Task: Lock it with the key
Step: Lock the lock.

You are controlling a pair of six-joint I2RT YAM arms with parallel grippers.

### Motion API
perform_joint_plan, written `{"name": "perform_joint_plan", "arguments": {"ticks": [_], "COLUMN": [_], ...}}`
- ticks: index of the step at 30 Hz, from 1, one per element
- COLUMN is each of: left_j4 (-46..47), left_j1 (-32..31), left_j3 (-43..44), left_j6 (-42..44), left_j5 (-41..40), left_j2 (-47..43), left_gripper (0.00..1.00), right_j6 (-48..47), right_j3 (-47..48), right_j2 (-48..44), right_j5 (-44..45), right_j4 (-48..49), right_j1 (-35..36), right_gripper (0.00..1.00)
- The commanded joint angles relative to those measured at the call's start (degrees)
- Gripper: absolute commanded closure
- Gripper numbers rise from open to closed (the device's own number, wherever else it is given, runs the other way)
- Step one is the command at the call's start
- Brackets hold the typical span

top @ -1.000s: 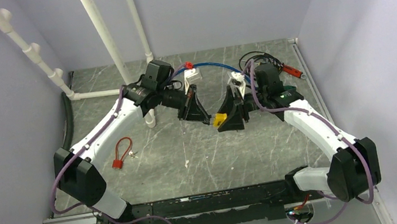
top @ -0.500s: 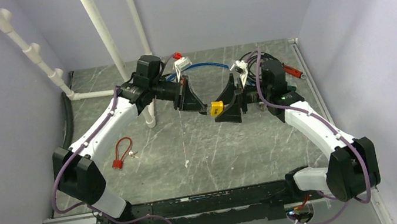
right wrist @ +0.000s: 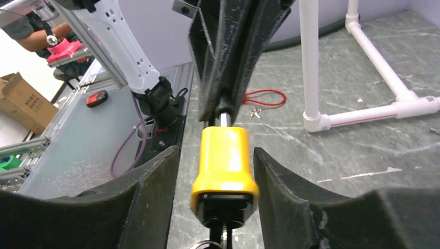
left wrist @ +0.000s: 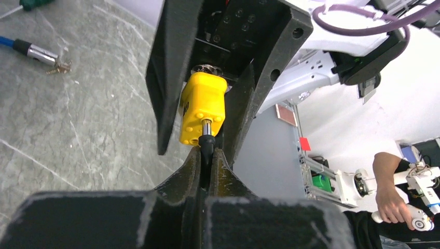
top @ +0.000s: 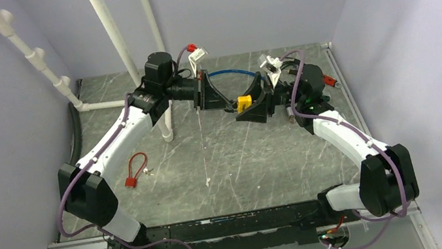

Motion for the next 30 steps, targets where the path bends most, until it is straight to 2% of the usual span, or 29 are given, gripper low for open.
{"name": "perform_joint_plan", "arguments": {"ticks": [1, 3, 7, 11, 23, 30], "left_j4": [11.86, 13.01, 14.05, 14.55, 10.32, 8.5], "left_j1": [1.05, 1.27, 1.45, 1.39, 1.07, -0.76], "left_j3": [0.44, -0.19, -0.58, -1.61, -1.39, 0.63], "left_j6": [-7.26, -7.93, -8.37, -8.25, -1.18, 2.37], "left_j5": [1.97, 1.83, 1.36, 0.74, -1.2, -1.36], "left_j2": [-0.92, -1.09, -1.2, -1.11, -1.51, -1.1], "left_gripper": [1.0, 1.0, 1.0, 1.0, 1.0, 1.0], "right_j6": [6.89, 7.8, 8.4, 10.22, 12.04, 16.43], "right_j3": [-0.09, -0.44, -0.96, -1.0, 0.49, 1.02], "right_j2": [-0.5, -0.39, -0.57, -0.65, 0.84, 2.97], "right_j5": [-0.45, -0.44, -0.91, -1.04, -1.2, -0.2], "right_j4": [12.54, 13.6, 13.62, 14.84, 9.67, 10.12], "right_j1": [0.24, 0.45, 1.03, 1.3, 3.53, 4.21], "right_gripper": [0.49, 0.56, 0.6, 0.69, 1.0, 1.0]}}
